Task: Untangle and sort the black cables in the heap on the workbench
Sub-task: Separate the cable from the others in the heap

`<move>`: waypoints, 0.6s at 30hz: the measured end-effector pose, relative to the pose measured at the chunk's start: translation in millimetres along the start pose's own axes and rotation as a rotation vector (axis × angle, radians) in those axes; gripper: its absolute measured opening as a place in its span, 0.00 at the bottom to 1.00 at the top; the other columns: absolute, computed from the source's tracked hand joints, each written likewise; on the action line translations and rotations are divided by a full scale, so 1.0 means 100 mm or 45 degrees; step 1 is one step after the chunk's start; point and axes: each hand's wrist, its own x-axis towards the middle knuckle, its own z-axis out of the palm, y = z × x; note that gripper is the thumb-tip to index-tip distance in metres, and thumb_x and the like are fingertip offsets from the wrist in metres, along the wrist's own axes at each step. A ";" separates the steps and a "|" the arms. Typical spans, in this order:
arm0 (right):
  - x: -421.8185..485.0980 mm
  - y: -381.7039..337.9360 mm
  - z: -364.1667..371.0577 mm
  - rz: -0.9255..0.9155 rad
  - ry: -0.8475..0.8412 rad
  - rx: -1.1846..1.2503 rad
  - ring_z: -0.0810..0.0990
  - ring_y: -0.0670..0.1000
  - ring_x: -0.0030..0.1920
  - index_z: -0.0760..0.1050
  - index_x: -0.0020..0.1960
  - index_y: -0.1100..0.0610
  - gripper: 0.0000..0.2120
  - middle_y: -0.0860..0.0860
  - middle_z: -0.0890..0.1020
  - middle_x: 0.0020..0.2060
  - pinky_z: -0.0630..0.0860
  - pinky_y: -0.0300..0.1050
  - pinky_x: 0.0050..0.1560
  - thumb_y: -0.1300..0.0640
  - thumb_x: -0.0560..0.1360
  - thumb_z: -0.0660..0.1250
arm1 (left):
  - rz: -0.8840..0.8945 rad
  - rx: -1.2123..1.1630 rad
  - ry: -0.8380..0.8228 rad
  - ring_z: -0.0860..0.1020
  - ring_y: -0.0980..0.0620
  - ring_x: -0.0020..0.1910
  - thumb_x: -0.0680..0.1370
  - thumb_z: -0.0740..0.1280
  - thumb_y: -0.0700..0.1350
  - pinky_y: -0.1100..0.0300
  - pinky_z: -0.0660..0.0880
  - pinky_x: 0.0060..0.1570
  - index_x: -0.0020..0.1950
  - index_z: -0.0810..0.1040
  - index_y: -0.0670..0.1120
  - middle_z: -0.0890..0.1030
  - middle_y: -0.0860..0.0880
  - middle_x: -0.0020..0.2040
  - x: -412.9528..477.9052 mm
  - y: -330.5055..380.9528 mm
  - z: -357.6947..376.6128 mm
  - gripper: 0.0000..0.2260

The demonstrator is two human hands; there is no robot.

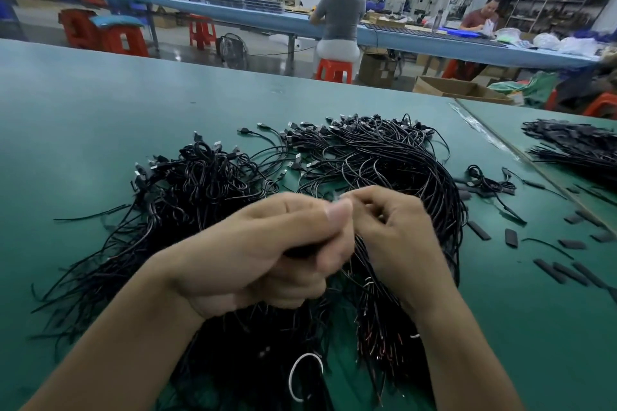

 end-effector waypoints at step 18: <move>-0.04 -0.03 -0.08 0.062 0.059 -0.147 0.69 0.40 0.21 0.78 0.37 0.52 0.13 0.40 0.73 0.21 0.63 0.29 0.21 0.53 0.79 0.66 | 0.377 -0.248 0.609 0.62 0.63 0.16 0.77 0.64 0.57 0.70 0.59 0.16 0.35 0.79 0.47 0.66 0.55 0.19 0.00 0.00 -0.19 0.18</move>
